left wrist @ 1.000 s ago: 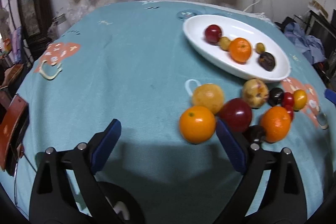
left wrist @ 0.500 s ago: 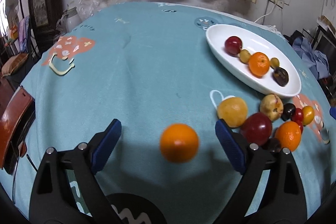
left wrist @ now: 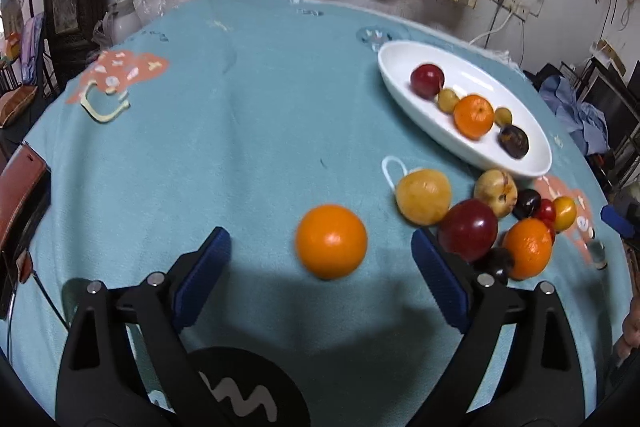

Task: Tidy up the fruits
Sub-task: 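Grasp a mandarin orange with the left tool while the right tool grasps a yellow-orange plum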

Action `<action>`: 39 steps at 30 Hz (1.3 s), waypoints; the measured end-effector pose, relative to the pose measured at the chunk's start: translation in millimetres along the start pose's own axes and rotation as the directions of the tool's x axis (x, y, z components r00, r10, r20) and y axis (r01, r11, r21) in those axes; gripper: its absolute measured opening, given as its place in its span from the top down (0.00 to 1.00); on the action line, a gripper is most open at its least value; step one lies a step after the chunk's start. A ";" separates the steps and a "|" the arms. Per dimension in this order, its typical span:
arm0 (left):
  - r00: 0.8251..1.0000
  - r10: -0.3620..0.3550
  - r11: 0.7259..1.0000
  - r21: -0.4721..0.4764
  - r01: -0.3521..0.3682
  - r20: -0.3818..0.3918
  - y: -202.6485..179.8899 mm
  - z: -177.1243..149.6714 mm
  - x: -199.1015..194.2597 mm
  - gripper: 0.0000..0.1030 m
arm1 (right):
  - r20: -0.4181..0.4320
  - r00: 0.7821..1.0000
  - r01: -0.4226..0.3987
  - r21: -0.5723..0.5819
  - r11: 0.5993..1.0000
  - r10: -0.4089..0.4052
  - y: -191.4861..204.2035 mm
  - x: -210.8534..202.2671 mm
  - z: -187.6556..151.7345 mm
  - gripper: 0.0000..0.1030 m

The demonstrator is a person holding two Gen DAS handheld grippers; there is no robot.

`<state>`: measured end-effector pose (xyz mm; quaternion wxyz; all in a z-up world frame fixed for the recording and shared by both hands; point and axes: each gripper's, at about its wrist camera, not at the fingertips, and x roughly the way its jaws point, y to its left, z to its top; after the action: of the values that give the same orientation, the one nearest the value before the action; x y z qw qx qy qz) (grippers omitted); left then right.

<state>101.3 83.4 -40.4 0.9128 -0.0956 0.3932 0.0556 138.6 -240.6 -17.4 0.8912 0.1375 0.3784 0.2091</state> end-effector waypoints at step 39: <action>0.998 -0.041 0.998 0.049 0.043 -0.047 -9.9 -2.0 13.6 0.63 | -0.090 0.987 0.125 -0.118 0.985 -0.136 -13.1 56.7 -5.1 0.60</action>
<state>110.9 73.6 -50.4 0.9066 -0.0824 0.4132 0.0244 173.9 -224.6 -61.2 0.8897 0.0520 0.4174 0.1776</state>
